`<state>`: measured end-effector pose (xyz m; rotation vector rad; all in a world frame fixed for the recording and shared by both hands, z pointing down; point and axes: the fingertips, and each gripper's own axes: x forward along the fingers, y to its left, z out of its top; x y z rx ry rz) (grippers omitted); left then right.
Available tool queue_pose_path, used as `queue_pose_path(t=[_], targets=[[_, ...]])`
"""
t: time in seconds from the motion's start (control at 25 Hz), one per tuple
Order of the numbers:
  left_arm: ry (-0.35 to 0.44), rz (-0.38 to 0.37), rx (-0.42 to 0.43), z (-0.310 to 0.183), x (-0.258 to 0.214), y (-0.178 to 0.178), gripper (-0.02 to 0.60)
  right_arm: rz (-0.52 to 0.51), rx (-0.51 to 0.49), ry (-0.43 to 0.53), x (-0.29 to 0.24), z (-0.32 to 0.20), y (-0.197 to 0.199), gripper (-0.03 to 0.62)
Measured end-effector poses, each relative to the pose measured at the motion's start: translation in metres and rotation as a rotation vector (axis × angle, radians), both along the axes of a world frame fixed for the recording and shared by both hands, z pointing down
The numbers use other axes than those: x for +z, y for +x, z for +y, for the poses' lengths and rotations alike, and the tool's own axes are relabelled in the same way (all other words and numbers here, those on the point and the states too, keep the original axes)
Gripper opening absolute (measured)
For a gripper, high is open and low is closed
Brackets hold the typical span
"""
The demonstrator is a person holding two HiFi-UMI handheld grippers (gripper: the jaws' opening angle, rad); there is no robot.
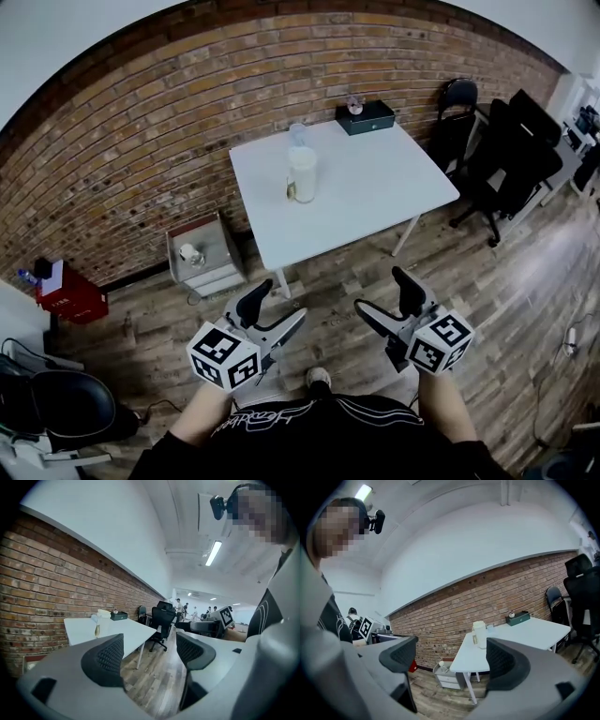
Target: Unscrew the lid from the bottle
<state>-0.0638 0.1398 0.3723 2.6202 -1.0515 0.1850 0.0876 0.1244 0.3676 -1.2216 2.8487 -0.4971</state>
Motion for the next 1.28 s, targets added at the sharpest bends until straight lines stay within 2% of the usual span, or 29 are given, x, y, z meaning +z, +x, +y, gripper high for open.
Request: queue_pose_path(t=[0.32,0.72,0.96,1.08,1.28], targets=[[0.015,-0.022,-0.096,-0.095,0.007,-0.008,0.365,0.025,-0.032,-0.005,0.003,-0.093,0.001,0.451],[0.022,-0.081,-0.099,-0.164,0.025,-0.019,0.374,0.039,-0.072,0.02,-0.003,-0.139,-0.019,0.457],[-0.02,-0.12,-0.16,-0.229,0.065,-0.031,0.41,0.051,-0.051,0.0,0.007,-0.182,-0.022,0.462],[-0.062,-0.127,-0.139,-0.263,0.086,-0.03,0.422,0.064,-0.022,-0.014,0.014,-0.214,-0.016,0.465],[-0.1,-0.179,-0.068,-0.314,0.12,-0.019,0.43,0.099,-0.009,-0.068,0.029,-0.266,-0.021,0.471]])
